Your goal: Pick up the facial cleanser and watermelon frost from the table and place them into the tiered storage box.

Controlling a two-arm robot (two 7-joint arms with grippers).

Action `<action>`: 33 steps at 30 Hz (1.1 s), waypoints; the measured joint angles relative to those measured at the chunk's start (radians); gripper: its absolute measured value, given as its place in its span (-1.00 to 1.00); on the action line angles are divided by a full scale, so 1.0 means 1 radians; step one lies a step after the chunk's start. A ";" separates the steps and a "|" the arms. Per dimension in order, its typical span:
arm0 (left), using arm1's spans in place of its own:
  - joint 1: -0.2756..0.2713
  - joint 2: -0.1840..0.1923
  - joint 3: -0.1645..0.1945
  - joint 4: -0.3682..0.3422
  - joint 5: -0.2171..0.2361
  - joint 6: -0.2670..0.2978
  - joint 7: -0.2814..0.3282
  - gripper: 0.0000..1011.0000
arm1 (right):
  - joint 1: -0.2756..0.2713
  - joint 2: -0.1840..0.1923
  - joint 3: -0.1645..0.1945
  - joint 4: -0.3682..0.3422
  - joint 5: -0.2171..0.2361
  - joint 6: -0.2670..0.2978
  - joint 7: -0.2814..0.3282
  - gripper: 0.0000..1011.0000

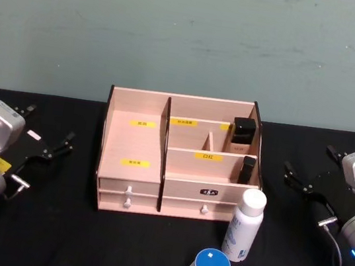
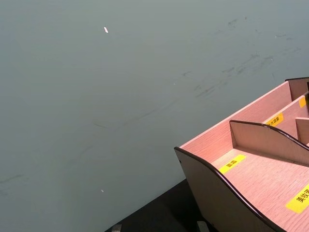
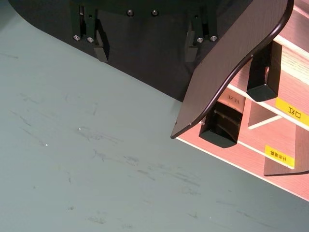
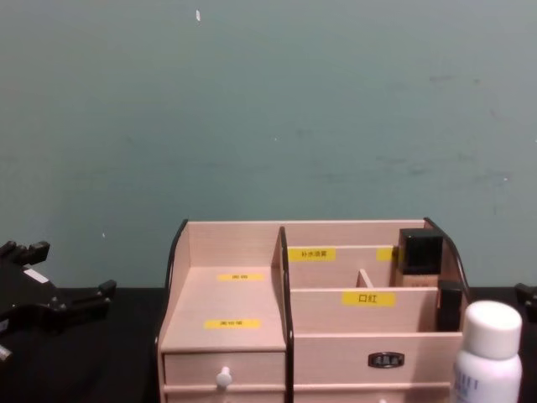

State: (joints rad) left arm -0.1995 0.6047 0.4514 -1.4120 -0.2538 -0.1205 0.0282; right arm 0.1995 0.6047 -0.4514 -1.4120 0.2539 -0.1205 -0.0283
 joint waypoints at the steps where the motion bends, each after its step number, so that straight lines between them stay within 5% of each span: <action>1: 0.000 0.000 0.000 0.000 0.000 0.000 0.000 1.00 | 0.000 0.000 0.000 0.000 0.000 0.000 0.000 0.98; 23: 0.000 0.000 0.000 0.000 0.000 0.000 0.000 1.00 | -0.010 0.000 0.018 -0.008 0.012 0.006 0.019 0.98; 33: 0.000 0.000 0.000 0.000 0.000 0.000 0.000 1.00 | -0.114 0.066 0.087 -0.188 0.036 0.026 0.047 0.98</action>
State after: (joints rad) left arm -0.1995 0.6047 0.4514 -1.4119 -0.2539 -0.1206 0.0283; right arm 0.0856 0.6711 -0.3642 -1.5995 0.2897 -0.0942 0.0183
